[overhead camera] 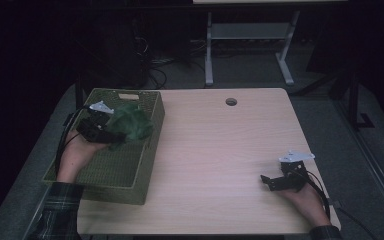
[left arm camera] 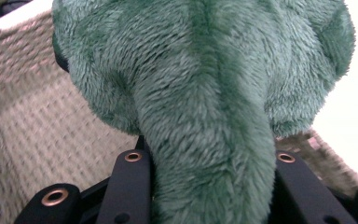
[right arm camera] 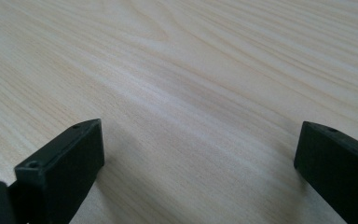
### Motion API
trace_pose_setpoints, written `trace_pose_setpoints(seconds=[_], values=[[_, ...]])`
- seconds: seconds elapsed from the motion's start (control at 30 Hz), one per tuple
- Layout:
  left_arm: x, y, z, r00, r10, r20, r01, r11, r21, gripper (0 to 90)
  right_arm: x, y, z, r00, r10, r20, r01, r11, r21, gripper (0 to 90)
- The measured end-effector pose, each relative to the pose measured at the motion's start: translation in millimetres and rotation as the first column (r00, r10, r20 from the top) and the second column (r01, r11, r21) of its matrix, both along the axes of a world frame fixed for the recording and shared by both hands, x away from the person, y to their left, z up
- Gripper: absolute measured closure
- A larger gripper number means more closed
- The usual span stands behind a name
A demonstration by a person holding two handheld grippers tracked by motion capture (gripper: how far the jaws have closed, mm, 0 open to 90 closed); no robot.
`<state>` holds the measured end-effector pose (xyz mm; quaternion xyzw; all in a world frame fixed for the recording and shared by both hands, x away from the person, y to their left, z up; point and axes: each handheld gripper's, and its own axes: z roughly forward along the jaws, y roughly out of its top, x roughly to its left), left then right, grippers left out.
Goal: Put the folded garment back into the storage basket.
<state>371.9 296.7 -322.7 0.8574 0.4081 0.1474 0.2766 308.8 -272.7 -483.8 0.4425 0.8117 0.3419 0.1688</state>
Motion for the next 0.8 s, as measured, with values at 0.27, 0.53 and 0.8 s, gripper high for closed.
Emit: trace_pose_setpoints(seconds=[0.27, 0.53, 0.8], values=[[5.4, 21.6, -32.6, 0.9975, 0.069, -0.016, -0.069, 0.9976, 0.005, 64.0, 0.0, 0.0, 0.0, 1.0, 0.0, 0.0, 0.0, 1.0, 0.0, 1.0], [10.2, 29.9, -52.9, 0.996, 0.075, -0.048, -0.075, 0.9971, 0.016, 63.7, 0.0, 0.0, 0.0, 1.0, 0.0, 0.0, 0.0, 1.0, 0.0, 1.0], [14.6, 29.9, -71.0, 0.9937, 0.06, -0.094, -0.059, 0.998, 0.022, 63.2, 0.0, 0.0, 0.0, 1.0, 0.0, 0.0, 0.0, 1.0, 0.0, 1.0]])
